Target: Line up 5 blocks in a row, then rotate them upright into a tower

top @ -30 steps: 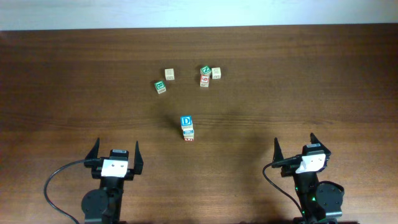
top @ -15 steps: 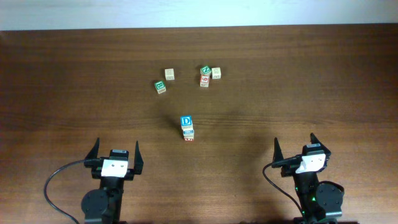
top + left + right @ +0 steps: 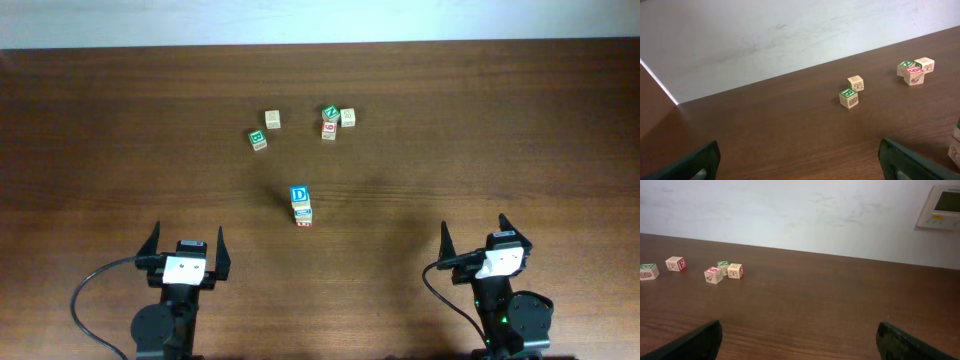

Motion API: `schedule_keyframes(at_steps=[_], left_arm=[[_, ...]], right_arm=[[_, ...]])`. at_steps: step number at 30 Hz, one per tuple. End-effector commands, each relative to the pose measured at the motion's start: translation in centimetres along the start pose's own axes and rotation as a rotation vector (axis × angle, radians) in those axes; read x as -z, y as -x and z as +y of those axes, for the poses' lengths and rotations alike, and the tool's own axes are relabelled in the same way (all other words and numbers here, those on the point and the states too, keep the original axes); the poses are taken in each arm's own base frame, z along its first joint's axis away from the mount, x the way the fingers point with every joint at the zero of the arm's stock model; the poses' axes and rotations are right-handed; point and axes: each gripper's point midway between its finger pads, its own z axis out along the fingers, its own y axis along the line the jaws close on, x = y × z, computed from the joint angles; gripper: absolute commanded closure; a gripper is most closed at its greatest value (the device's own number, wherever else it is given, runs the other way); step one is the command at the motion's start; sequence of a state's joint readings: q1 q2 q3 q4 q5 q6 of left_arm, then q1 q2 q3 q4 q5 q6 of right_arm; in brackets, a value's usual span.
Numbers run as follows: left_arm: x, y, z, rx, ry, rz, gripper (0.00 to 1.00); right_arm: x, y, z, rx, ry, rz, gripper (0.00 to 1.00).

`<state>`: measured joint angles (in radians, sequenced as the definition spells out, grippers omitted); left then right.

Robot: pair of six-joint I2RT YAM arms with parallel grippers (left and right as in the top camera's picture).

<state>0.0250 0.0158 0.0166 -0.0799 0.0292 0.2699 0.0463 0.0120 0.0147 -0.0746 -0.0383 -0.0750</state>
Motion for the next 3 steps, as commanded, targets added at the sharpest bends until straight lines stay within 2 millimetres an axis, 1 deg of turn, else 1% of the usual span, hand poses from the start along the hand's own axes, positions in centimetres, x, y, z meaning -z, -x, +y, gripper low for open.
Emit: schedule_keyframes(at_steps=[1,3], left_arm=[[0.0,-0.16,-0.04,-0.012,0.0,-0.003,0.01],[0.0,-0.16,-0.04,-0.012,0.0,-0.003,0.01]], right_arm=[[-0.01,-0.31,-0.38,-0.002,-0.02,0.003,0.02],[-0.01,-0.31,-0.38,-0.002,-0.02,0.003,0.02]])
